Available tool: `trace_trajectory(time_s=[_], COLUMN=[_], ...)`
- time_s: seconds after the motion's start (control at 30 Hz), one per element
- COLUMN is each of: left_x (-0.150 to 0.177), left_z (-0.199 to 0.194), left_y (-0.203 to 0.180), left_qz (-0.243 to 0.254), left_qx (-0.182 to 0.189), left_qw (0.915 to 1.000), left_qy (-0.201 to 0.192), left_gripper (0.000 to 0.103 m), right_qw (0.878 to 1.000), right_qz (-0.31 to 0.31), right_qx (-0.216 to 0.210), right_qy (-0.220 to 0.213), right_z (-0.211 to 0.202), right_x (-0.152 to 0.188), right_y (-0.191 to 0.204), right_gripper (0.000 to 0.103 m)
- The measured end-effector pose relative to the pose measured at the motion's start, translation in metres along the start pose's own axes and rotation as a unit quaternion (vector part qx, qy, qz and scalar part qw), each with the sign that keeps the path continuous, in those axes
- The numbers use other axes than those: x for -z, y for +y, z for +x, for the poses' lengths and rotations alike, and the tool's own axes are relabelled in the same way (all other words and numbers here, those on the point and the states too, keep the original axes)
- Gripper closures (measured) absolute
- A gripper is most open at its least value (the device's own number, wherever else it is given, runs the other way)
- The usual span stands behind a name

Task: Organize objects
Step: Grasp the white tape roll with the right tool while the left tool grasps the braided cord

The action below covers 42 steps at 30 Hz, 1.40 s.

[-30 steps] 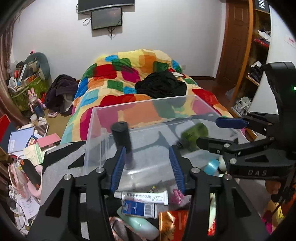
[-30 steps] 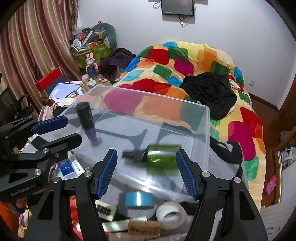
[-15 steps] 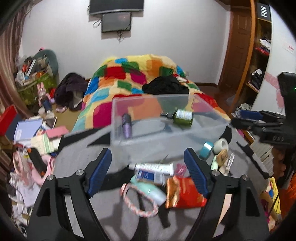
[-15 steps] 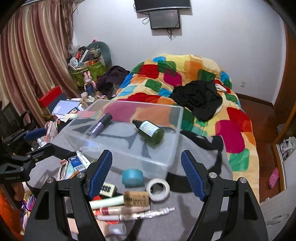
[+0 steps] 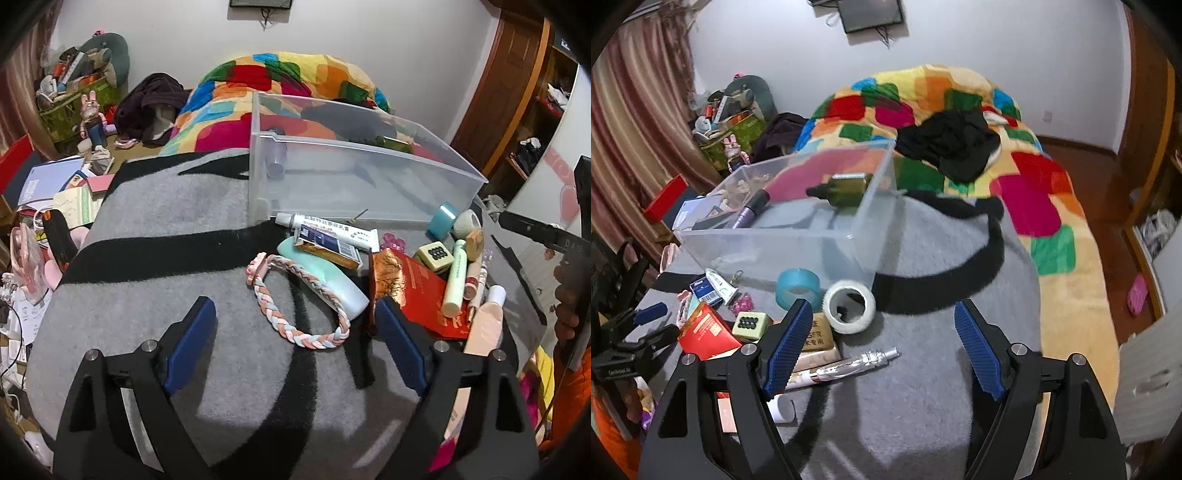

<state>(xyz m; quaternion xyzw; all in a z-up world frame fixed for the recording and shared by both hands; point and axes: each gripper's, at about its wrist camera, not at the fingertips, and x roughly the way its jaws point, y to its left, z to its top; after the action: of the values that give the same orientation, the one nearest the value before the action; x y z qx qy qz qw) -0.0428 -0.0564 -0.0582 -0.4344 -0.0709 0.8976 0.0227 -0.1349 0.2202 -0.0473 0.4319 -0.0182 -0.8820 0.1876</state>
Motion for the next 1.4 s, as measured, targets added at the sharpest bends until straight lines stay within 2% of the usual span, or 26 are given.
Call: trace_trajectory(time_s=[0.1,0.2,0.37,0.53,0.6,0.77,0.9,1.0,1.07,1.13,1.17,1.23,1.3,1.37,1.4], left_x=[0.001,0.003,0.006,0.0,-0.006,-0.024,-0.03,-0.028,-0.026,-0.027,-0.028,-0.028,-0.029,-0.028,-0.028], left_z=[0.001,-0.001,-0.011,-0.016,-0.018,-0.021,-0.004,0.012,0.018,0.025,0.028,0.031,0.031,0.03,0.029], left_y=[0.003,0.006,0.015,0.027,0.027,0.032,0.037,0.036,0.033,0.031,0.031,0.03,0.029,0.027,0.028], left_qz=[-0.006,-0.006,0.004,-0.005,-0.004,0.006,0.021,0.033,0.043,0.048,0.047,0.048,0.046,0.049,0.049], left_qx=[0.006,0.01,-0.017,-0.028,-0.033,-0.05,-0.062,-0.053,-0.059,-0.054,-0.052,-0.054,-0.049,-0.059,-0.062], left_qw=[1.0,0.9999,0.9998,0.9996,0.9993,0.9981,0.9979,0.9977,0.997,0.9968,0.9969,0.997,0.9974,0.9968,0.9967], left_qy=[0.0,0.0,-0.006,-0.006,-0.016,-0.034,-0.005,0.025,0.027,0.032,0.036,0.028,0.027,0.022,0.02], left_gripper=[0.017,0.022,0.024,0.025,0.025,0.025,0.031,0.032,0.033,0.041,0.049,0.055,0.08,0.09,0.091], right_qw=[1.0,1.0,1.0,0.999,0.999,0.999,0.998,0.998,0.998,0.998,0.998,0.999,0.999,0.999,1.0], right_qz=[0.006,-0.002,0.018,0.025,0.029,0.024,0.019,0.012,0.002,-0.004,-0.005,-0.006,-0.004,0.0,0.001], right_qx=[-0.01,0.0,0.002,-0.003,-0.011,-0.015,-0.023,-0.024,-0.024,-0.024,-0.025,-0.021,-0.02,-0.018,-0.018], right_qy=[0.009,0.008,0.008,0.021,0.028,0.04,0.048,0.051,0.053,0.053,0.052,0.046,0.04,0.03,0.026], right_z=[0.007,0.013,0.018,0.027,0.032,0.041,0.046,0.048,0.05,0.05,0.049,0.046,0.042,0.035,0.031], right_x=[0.003,0.003,-0.001,-0.002,-0.002,-0.003,-0.001,0.001,0.003,0.003,0.003,0.003,0.003,0.002,0.001], right_y=[0.001,0.005,-0.001,-0.007,-0.007,-0.005,-0.004,0.0,0.004,0.007,0.008,0.009,0.008,0.005,0.004], right_gripper=[0.026,0.026,0.027,0.027,0.032,0.053,0.062,0.071,0.078,0.084,0.087,0.09,0.091,0.093,0.093])
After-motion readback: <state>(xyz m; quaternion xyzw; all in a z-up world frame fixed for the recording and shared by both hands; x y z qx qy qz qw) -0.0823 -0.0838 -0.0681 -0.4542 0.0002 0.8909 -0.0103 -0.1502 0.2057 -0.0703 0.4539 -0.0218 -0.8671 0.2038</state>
